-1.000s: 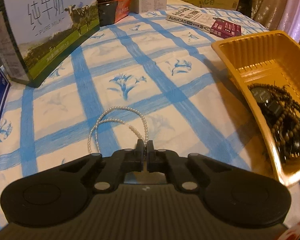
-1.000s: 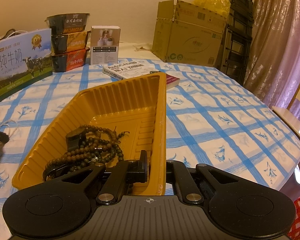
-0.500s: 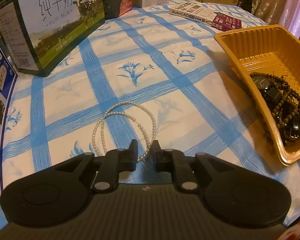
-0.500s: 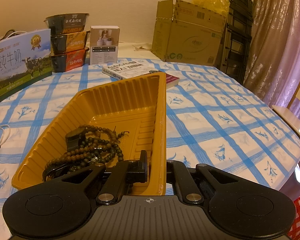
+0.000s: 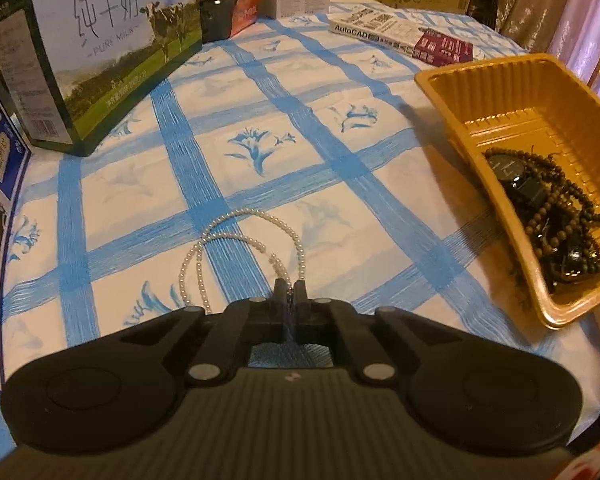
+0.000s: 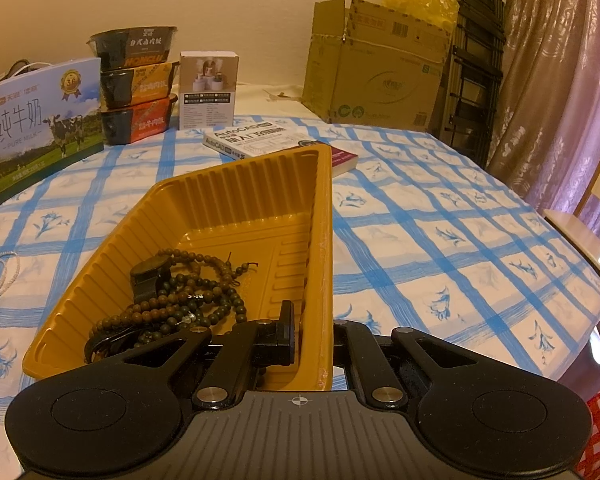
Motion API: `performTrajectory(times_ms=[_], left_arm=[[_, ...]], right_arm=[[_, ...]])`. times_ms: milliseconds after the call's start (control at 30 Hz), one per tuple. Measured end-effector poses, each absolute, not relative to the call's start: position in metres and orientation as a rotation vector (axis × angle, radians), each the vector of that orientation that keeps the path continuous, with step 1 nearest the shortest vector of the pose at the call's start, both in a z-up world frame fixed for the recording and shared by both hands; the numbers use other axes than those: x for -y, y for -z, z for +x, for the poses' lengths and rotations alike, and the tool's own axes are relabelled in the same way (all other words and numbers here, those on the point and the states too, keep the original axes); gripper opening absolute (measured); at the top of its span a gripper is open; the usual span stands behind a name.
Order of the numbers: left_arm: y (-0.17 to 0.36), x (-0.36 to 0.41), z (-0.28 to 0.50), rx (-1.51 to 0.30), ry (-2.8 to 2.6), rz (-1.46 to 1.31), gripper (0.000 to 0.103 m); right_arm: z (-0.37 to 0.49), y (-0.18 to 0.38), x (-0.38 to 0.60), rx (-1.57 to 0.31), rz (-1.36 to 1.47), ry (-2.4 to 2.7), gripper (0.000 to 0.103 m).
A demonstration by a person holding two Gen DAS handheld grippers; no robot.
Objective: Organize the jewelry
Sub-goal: 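Pinch the pearl necklace with the left tool and lift it, then carry the pearl necklace into the orange tray and open the left tool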
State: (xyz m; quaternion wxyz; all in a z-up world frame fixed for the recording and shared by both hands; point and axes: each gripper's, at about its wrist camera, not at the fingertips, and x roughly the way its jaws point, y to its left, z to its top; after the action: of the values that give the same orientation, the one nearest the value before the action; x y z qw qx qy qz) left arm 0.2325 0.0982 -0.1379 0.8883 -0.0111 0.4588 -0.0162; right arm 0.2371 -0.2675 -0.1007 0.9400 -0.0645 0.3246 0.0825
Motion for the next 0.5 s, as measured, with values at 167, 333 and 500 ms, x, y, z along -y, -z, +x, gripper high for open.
performTrajectory(times_ms=[167,333,500], left_arm=[[0.120,-0.101,0.223,-0.917,0.025,-0.042,0.001],[0.100,-0.102,0.214,-0.873,0.023,-0.044,0.001],[0.076,-0.103,0.207,-0.819,0.024,-0.052,0.001]], right_arm=[[0.237,0.101,0.267,-0.663,-0.131,-0.168,0.006],[0.237,0.100,0.267,-0.663,-0.132,-0.169,0.006],[0.237,0.102,0.269,-0.663,-0.131,-0.167,0.006]])
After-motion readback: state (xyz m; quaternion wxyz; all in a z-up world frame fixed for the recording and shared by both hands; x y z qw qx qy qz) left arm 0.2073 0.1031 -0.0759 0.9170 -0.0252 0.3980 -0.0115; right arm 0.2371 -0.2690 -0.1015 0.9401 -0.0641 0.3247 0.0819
